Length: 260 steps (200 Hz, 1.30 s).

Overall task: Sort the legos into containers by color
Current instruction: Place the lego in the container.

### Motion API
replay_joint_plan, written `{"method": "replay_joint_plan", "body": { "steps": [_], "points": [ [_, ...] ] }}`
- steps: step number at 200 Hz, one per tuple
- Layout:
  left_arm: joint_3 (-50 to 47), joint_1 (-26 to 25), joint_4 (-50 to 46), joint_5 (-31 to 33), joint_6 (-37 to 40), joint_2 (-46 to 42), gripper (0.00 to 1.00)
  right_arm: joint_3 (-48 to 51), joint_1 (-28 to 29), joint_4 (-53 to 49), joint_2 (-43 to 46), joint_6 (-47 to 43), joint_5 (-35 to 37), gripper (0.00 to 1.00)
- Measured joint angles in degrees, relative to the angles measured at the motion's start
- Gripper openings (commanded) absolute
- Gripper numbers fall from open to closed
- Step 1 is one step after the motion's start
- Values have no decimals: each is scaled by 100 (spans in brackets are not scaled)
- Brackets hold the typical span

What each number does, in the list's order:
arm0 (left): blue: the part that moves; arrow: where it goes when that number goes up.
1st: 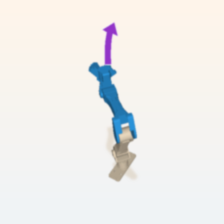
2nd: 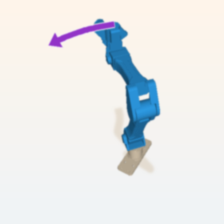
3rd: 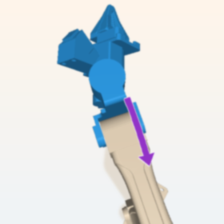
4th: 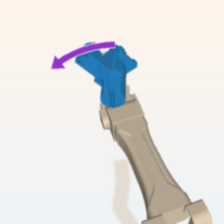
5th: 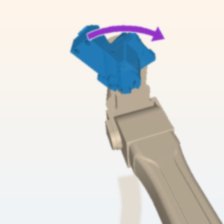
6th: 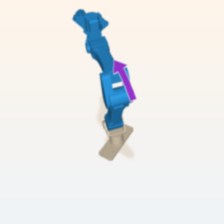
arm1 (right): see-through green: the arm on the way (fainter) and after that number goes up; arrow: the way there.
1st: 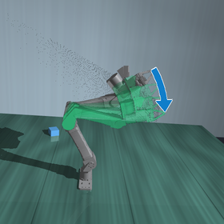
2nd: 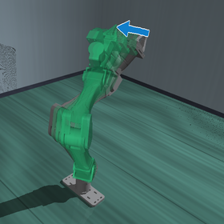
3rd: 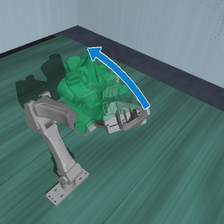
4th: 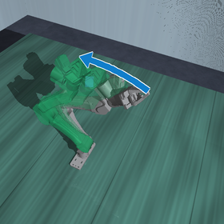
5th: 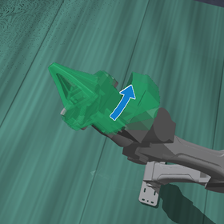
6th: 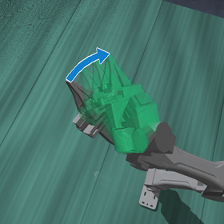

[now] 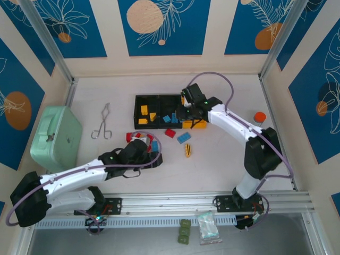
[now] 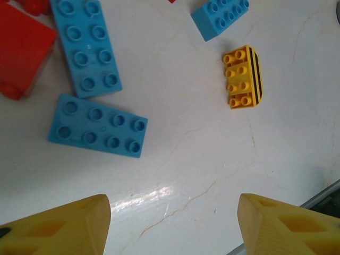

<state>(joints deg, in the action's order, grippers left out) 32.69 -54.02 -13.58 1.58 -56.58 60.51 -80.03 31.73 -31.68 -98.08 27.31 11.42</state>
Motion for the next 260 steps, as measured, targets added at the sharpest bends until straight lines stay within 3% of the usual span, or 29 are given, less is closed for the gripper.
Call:
{"method": "replay_joint_plan", "body": {
  "steps": [60, 121, 165, 202, 260],
  "points": [
    [-348, 0, -479, 278, -221, -828, 64, -1711, 31, -328, -1805, 144, -138, 24],
    [-437, 0, -627, 367, -319, -920, 64, -3136, 24, -765, -3047, 299, -199, 25],
    [-501, 0, -671, 382, -321, -938, 64, -3676, 2, -1045, -3458, 380, -199, 30],
    [-535, 0, -704, 411, -343, -957, 64, -3899, -2, -1250, -3526, 422, -186, 43],
    [-535, 0, -719, 474, -345, -1023, 65, -3497, 37, -1239, -3130, 420, -127, 44]
  ]
}}
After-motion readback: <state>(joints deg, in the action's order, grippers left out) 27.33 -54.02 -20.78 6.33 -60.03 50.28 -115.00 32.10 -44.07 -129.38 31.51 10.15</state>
